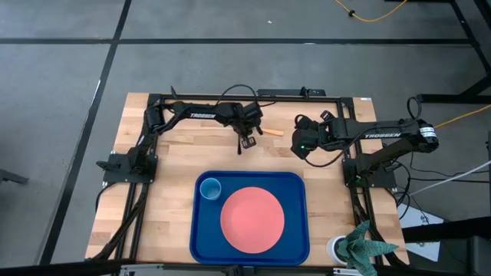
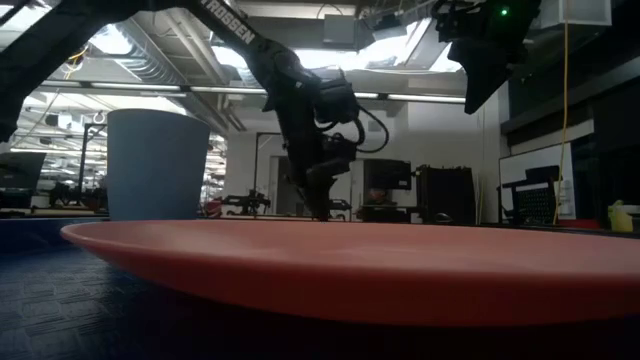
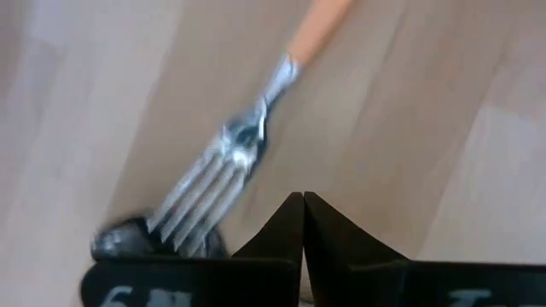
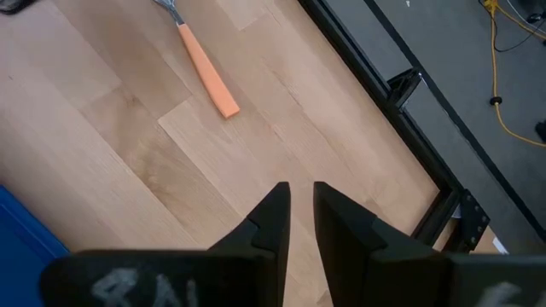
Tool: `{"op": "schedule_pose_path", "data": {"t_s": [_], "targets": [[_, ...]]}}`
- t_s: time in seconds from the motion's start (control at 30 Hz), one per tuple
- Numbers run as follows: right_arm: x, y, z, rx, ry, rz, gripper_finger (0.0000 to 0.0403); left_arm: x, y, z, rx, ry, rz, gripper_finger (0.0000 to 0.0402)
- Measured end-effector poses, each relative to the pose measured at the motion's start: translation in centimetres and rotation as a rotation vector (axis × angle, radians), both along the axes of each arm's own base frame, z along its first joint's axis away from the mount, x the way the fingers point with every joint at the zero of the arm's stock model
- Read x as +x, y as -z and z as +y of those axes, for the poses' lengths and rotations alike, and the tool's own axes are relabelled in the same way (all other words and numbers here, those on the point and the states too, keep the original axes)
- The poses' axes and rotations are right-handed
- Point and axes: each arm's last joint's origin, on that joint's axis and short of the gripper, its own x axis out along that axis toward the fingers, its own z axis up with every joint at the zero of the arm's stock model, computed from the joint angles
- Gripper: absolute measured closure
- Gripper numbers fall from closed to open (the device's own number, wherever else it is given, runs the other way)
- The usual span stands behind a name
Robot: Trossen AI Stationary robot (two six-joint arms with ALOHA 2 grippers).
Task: Pick and place plate/cup/fork/spoon on tray
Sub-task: Adjust the black spoon and orange fork on the table, then put the black spoon on the blue tray to the right of the pink plate
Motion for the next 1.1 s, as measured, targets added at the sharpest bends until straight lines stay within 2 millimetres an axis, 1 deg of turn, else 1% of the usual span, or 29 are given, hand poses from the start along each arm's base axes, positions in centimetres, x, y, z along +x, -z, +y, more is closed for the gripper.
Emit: {"op": "schedule_pose_path", "data": {"t_s": [0.13,0.3,0.57,0.63,0.83,0.93,1.1], "targets": [[0.0,0.0,0.0,-0.001,-0.002,0.002,0.0343,-0.3,0.0,0.3,-0.005,-0.006,0.016,0.0401],[0.0,0.0,0.0,-0.004,-0.016,0.012,0.0343,-1.1,0.2,1.3,-0.01,-0.02,0.061,0.0401],[0.0,0.0,0.0,-0.004,-0.018,0.014,0.0343,-1.0,1.4,1.9,-0.017,-0.023,0.065,0.0401],[0.0,0.0,0.0,-0.005,-0.018,0.014,0.0343,-0.7,1.5,2.1,0.004,-0.025,0.043,0.0401],[0.0,0.0,0.0,-0.005,-0.018,0.014,0.0343,-0.7,1.6,2.5,0.117,-0.079,0.081,0.0402],[0.0,0.0,0.0,-0.004,-0.017,0.013,0.0343,-0.6,1.3,2.1,0.117,-0.092,0.067,0.0402],[0.0,0.0,0.0,-0.004,-0.016,0.013,0.0343,0.6,0.3,-0.6,0.115,-0.026,0.027,0.0402]]}}
